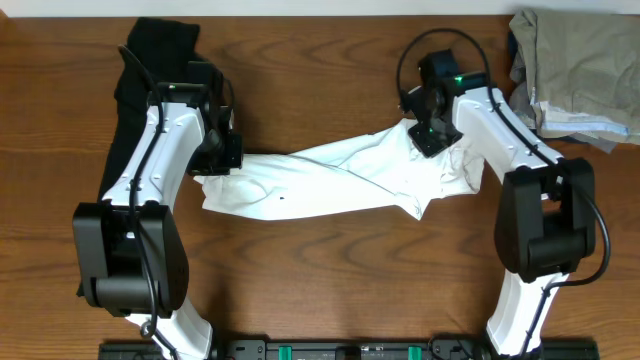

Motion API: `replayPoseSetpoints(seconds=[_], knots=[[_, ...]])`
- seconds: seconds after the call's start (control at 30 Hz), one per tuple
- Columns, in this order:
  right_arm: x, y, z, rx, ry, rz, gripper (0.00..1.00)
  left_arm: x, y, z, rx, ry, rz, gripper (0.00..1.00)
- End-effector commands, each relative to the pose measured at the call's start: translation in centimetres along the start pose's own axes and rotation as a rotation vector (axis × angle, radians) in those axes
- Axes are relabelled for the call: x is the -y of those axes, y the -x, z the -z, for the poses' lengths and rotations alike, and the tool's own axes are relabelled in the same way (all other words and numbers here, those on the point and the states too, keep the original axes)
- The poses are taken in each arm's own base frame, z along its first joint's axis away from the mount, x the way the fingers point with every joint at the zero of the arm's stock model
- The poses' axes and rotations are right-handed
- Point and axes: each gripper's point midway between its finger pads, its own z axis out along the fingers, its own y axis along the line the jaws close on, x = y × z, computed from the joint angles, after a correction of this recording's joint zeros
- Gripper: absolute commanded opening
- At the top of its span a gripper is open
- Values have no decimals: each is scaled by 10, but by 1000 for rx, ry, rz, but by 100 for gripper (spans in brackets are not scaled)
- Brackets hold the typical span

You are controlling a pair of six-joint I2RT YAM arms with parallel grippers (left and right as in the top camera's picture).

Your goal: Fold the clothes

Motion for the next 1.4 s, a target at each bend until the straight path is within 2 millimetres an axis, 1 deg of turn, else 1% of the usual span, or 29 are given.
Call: replayPoseSetpoints(seconds=[0.0,0.07,0.13,0.2,0.23,0.4,0.47,0.6,0.7,0.77,0.8,0.9,0.97,1.1,1.23,1.3,1.37], knots=[[2,0,-2,5,6,-24,1,-3,-1,1,2,5,16,6],[3,4,1,17,7,-44,1,-3,-1,1,3,5,17,6],[-3,14,8,56,52,-49,1,-3,0,3,5,5,17,6],[-9,29,21,108,107,-63,1,-2,2,11,9,5,16,6],[-9,35,27,126,117,-74,1,-2,4,17,17,4,16,6],[10,62,64,215,94,-146,1,-2,23,47,110,-5,21,6],[20,70,75,251,83,-179,1,-3,31,56,146,-8,24,6],[43,82,90,332,93,-254,1,-6,45,64,203,-12,35,6],[61,84,93,371,101,-313,1,-10,54,66,242,-14,46,6],[72,83,94,392,107,-332,1,-13,63,69,276,-16,54,6],[80,82,95,403,104,-346,1,-14,68,70,298,-16,59,6],[93,80,96,429,115,-369,1,-18,82,75,357,-19,69,6],[98,79,97,441,137,-381,1,-20,91,78,395,-21,72,6],[98,73,97,438,184,-394,1,-19,101,83,441,-24,71,6],[91,68,98,423,230,-391,1,-19,106,85,465,-26,71,6],[86,69,100,428,251,-367,1,-19,111,88,487,-27,70,6],[87,70,105,439,250,-365,1,-18,117,91,516,-29,70,6]])
